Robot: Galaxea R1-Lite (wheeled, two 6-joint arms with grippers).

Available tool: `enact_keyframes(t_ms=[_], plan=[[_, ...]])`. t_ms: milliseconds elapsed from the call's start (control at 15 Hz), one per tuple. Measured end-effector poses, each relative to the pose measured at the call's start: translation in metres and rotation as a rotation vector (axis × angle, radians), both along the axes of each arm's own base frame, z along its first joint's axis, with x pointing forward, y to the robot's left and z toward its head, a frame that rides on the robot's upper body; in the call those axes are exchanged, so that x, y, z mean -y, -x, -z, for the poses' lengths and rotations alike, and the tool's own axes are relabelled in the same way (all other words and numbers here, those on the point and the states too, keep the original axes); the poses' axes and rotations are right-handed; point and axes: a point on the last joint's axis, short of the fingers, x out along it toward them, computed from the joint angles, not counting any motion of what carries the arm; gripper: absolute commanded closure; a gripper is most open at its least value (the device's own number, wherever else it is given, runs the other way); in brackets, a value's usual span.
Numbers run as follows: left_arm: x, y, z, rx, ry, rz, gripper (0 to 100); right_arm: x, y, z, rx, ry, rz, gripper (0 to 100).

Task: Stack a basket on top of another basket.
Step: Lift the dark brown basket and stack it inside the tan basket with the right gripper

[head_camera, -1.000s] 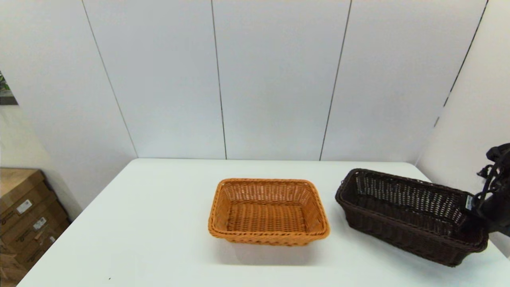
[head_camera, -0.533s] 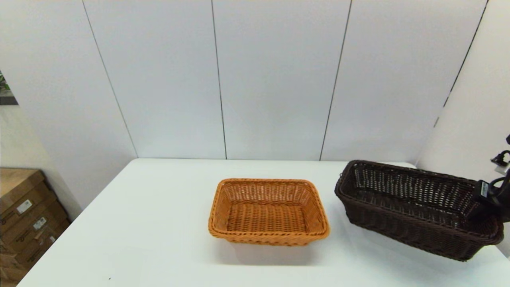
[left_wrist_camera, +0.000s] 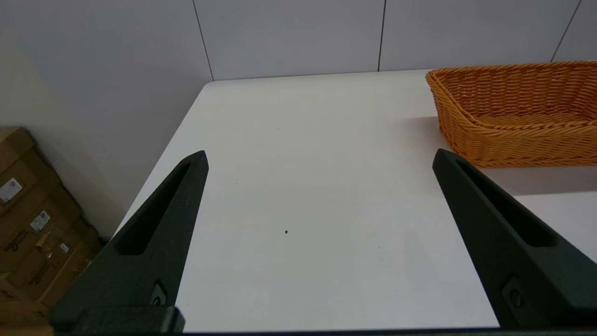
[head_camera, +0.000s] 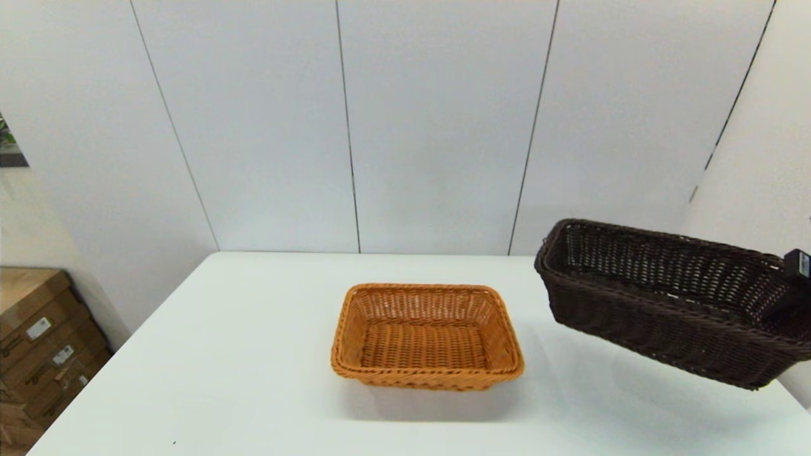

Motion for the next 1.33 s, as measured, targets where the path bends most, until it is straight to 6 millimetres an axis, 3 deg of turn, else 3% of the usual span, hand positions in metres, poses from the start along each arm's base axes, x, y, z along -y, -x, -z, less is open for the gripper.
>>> enact_keyframes(t_ms=[200,533,1333], plan=[[0.000,0.000,0.000,0.000,0.000,0.000,0,-0.017,0.004,-0.022,0.010,-0.052,-0.056,100],[0.000,0.000,0.000,0.000,0.000,0.000,0,-0.052,0.006,-0.038,0.036,-0.047,-0.178,100],[0.000,0.000,0.000,0.000,-0.001,0.000,0,-0.160,-0.021,-0.036,-0.013,-0.116,-0.406,100]])
